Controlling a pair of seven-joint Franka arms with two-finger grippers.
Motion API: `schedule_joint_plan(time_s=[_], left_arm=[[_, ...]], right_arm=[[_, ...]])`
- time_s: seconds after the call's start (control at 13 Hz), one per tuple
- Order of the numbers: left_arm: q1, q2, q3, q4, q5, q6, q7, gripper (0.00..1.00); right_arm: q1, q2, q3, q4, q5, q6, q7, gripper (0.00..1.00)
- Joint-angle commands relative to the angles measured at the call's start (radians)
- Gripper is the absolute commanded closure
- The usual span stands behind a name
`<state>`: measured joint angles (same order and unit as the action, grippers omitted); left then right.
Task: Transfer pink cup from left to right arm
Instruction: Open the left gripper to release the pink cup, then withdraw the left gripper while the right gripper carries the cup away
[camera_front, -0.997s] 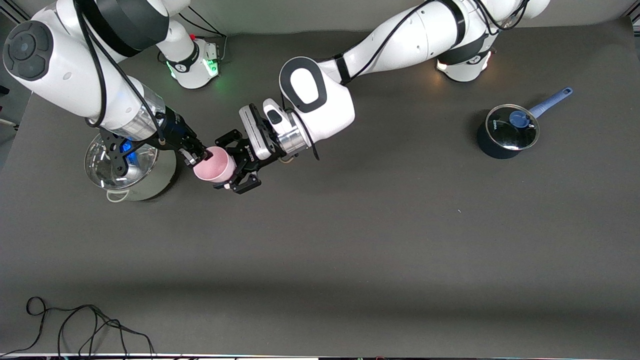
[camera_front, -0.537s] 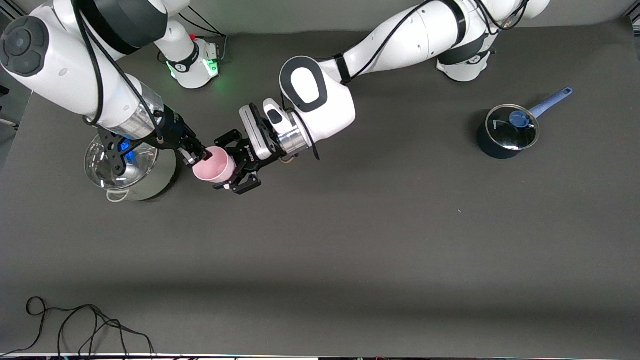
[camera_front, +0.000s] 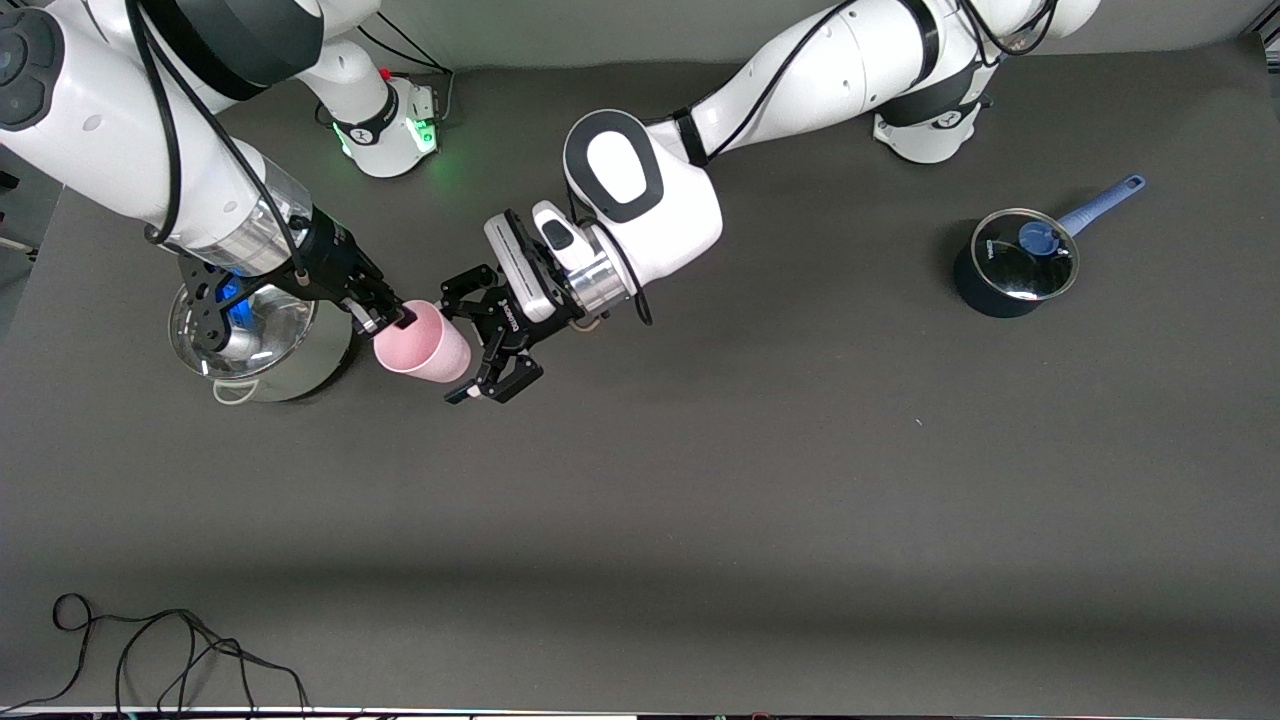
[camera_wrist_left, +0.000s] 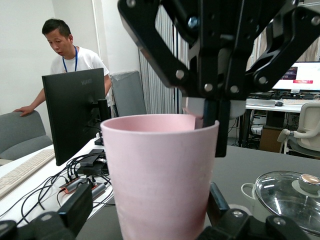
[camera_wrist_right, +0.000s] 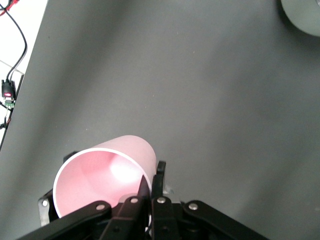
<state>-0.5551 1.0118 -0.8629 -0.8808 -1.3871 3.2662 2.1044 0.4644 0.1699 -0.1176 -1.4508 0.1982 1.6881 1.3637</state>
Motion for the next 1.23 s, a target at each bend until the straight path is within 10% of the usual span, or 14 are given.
schedule_joint_plan(time_s=[0.0, 0.61, 1.15], left_arm=[[-0.011, -0.018, 0.028, -0.007, 0.011, 0.018, -0.02, 0.0], [0.233, -0.09, 0.031, -0.275, 0.154, -0.12, -0.011, 0.0], [0.519, -0.174, 0.033, -0.473, 0.347, -0.52, -0.014, 0.0]], right_arm=[[0.005, 0.039, -0.004, 0.047, -0.066, 0.016, 0.011, 1.0], [-0.182, 0.117, -0.019, 0.151, -0.155, 0.041, -0.393, 1.0], [-0.352, 0.128, -0.022, 0.147, -0.154, 0.039, -0.866, 1.0]])
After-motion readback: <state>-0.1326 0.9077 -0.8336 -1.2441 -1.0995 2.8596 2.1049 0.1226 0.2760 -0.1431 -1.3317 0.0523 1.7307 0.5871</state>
